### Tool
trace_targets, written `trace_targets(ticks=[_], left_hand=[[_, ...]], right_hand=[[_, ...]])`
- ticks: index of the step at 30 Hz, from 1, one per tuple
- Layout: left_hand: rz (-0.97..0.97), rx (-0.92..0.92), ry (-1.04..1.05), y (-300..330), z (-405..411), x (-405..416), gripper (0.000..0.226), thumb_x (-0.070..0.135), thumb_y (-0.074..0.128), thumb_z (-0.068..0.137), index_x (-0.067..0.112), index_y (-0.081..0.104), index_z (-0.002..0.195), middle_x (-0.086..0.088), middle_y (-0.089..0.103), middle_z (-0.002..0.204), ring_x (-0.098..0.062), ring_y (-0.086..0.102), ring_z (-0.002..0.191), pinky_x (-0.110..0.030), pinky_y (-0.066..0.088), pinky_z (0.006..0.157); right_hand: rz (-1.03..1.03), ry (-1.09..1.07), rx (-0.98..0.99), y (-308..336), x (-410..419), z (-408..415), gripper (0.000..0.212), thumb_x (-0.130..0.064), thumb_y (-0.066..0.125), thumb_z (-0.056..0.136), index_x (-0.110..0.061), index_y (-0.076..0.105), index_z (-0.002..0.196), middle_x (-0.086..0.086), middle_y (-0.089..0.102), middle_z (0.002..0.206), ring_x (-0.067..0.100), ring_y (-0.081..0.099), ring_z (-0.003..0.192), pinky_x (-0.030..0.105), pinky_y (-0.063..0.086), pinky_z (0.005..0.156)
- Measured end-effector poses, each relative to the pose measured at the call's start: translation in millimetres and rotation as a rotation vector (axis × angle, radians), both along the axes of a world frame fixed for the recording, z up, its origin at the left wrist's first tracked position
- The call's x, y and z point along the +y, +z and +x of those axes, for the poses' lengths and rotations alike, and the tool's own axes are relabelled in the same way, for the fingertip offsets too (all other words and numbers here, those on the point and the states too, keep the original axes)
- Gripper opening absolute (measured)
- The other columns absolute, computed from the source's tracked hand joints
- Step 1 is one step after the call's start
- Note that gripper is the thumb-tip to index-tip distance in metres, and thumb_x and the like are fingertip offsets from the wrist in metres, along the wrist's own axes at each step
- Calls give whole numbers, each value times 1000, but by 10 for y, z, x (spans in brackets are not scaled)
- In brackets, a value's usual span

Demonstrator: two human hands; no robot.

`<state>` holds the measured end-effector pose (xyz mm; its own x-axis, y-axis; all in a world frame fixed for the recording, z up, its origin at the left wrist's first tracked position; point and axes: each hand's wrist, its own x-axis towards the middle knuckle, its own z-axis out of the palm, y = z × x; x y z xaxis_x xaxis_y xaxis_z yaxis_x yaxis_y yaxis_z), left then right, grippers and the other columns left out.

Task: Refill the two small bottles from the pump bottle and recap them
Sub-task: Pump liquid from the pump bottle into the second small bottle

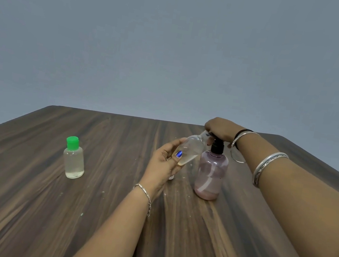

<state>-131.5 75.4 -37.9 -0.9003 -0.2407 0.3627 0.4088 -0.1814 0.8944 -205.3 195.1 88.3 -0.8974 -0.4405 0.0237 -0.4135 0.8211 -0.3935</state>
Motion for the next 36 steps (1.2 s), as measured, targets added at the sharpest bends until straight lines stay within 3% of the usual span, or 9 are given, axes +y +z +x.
trace_targets(ticks=[5, 8, 12, 15, 22, 24, 28, 32, 36], left_hand=[[-2, 6, -10, 52, 23, 21, 30, 2, 49, 92, 22, 62, 110, 14, 69, 101, -3, 65, 91, -21, 53, 77], [-16, 6, -5, 62, 27, 20, 31, 2, 49, 92, 27, 63, 104, 13, 69, 102, -3, 64, 92, -20, 53, 77], [-2, 1, 5, 11, 23, 19, 35, 0, 47, 93, 30, 64, 101, 17, 71, 91, -14, 48, 81, -29, 37, 72], [2, 4, 3, 9, 29, 21, 33, 1, 47, 93, 28, 63, 102, 15, 71, 95, -7, 61, 83, -26, 46, 74], [11, -11, -10, 39, 16, 21, 32, 0, 48, 92, 26, 62, 103, 16, 69, 99, -2, 65, 94, -21, 53, 81], [8, -3, -14, 35, 13, 20, 32, 0, 48, 92, 27, 62, 102, 16, 69, 100, -1, 65, 95, -19, 54, 81], [-14, 4, -5, 52, 20, 23, 31, 2, 48, 92, 28, 62, 103, 20, 71, 94, 0, 65, 90, -22, 52, 79], [-32, -6, 1, 31, 28, 22, 31, 2, 48, 93, 23, 62, 112, 19, 71, 93, -6, 60, 82, -28, 45, 79], [-21, -3, 2, 33, 30, 25, 33, 1, 48, 93, 29, 62, 104, 19, 71, 96, -5, 63, 91, -27, 48, 79]], right_hand=[[-24, -34, -51, 38, 34, -63, 14, -13, 34, 91, -9, 48, 95, 24, 63, 117, 27, 50, 82, 27, 37, 61], [-17, -34, -61, -1, 2, -106, 13, -5, 36, 90, -7, 49, 93, 27, 60, 119, 30, 51, 88, 31, 43, 64], [-48, -30, -68, -32, -17, -46, 35, -2, 34, 97, -11, 38, 64, 25, 51, 132, 21, 42, 91, 17, 33, 54], [-52, -19, -43, -40, -10, -16, 38, -3, 35, 97, -15, 35, 61, 25, 50, 133, 19, 40, 91, 16, 31, 54], [-58, -28, -15, 33, 11, -64, 13, -8, 36, 96, -7, 49, 94, 22, 59, 118, 26, 49, 68, 20, 35, 52], [-42, -32, -43, 20, 21, -108, 14, -2, 36, 94, -6, 49, 96, 20, 60, 118, 27, 53, 74, 22, 38, 55], [-30, -27, -8, -15, -23, -98, 15, -5, 33, 98, -6, 45, 90, 25, 54, 129, 22, 44, 87, 20, 34, 53], [-33, -32, -9, -43, -24, -79, 38, -5, 32, 99, -15, 34, 62, 24, 48, 135, 19, 37, 92, 15, 27, 53], [-23, -29, -2, -38, -18, -73, 37, -7, 32, 98, -16, 35, 62, 24, 50, 134, 18, 39, 92, 16, 28, 53]])
